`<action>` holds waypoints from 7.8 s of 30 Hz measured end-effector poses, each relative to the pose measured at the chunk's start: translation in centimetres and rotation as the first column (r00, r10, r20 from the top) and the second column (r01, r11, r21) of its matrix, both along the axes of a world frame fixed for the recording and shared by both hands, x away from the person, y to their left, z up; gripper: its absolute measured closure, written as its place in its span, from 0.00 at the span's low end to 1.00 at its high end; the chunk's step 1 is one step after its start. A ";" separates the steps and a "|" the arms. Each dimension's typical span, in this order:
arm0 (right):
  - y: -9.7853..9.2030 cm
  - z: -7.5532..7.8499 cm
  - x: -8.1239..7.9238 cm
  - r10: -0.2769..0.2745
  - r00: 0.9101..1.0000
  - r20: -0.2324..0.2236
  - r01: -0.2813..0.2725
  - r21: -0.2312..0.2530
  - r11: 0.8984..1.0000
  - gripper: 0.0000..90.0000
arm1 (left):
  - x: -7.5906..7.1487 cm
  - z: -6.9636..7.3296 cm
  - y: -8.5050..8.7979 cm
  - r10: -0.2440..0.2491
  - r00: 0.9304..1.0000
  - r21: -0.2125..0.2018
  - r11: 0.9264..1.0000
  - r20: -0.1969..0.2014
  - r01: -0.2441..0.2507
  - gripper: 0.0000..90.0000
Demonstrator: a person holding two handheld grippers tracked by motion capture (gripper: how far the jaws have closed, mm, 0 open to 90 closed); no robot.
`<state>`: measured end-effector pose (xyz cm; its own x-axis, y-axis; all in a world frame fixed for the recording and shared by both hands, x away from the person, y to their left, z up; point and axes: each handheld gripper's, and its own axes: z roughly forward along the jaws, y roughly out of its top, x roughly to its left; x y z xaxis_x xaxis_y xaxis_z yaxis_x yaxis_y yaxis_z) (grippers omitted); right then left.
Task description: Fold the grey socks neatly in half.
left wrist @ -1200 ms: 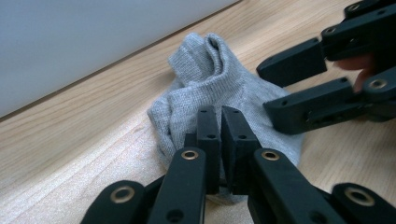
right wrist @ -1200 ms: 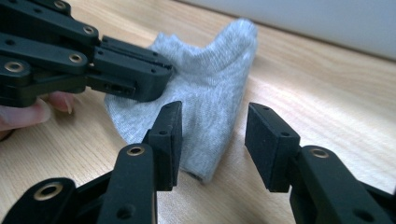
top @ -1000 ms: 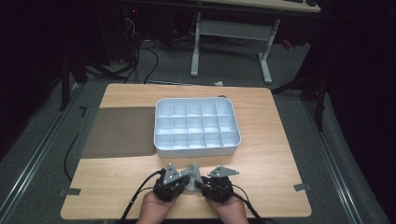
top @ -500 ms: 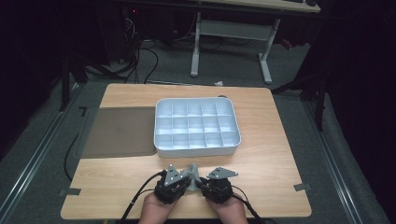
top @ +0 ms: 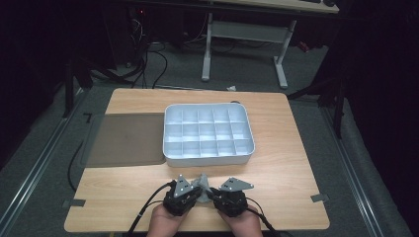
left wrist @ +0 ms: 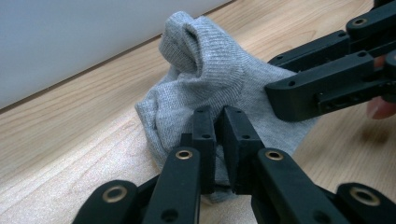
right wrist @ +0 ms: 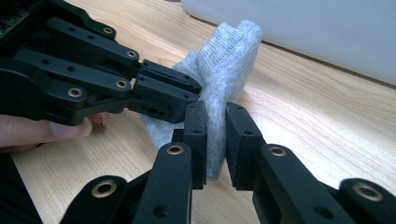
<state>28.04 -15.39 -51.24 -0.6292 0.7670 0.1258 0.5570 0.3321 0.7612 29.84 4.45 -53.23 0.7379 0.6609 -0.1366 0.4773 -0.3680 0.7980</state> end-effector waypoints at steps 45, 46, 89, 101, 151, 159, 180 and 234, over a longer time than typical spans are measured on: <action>0.5 -0.8 1.8 -0.020 1.000 -0.006 0.019 -0.085 0.996 1.00 | 0.0 0.0 -0.1 0.002 1.000 0.004 1.000 0.003 -0.002 0.93; 0.5 -0.8 1.8 -0.020 1.000 -0.006 0.019 -0.085 0.996 1.00 | 0.0 0.0 -0.1 0.002 1.000 0.004 1.000 0.003 -0.002 0.93; 0.3 -0.2 0.3 -0.009 0.999 0.034 0.011 -0.066 0.998 1.00 | -0.1 0.2 3.9 0.057 0.992 -0.115 0.991 -0.116 -0.070 0.71; 0.4 -0.1 0.2 -0.002 0.999 0.032 0.004 -0.057 0.998 0.98 | -0.1 -0.1 2.7 0.028 0.991 -0.104 0.994 -0.130 -0.041 0.83; 1.1 -1.0 -0.6 0.018 0.998 0.056 -0.016 -0.033 0.999 1.00 | -1.5 0.0 0.7 -0.110 0.987 -0.052 0.993 -0.119 0.105 0.57; 1.1 -1.2 -0.7 0.019 0.998 0.067 -0.017 -0.027 0.999 1.00 | -1.0 1.5 2.7 -0.039 0.997 -0.149 0.988 -0.059 0.030 0.63; 0.9 -1.3 -0.7 0.031 0.996 0.080 -0.030 -0.019 0.999 1.00 | 1.7 0.9 -0.9 -0.004 1.000 -0.075 0.997 0.028 0.006 1.00; -0.7 -0.7 0.1 -0.046 0.986 -0.161 0.062 0.094 0.994 0.48 | 0.5 0.3 -0.1 0.014 0.998 -0.076 0.997 0.062 -0.009 0.94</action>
<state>28.12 -16.06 -51.98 -0.5532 0.7782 0.2972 0.6883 0.2261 0.6893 30.33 4.37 -52.95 0.7388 0.6590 -0.1406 0.4297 -0.3000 0.8517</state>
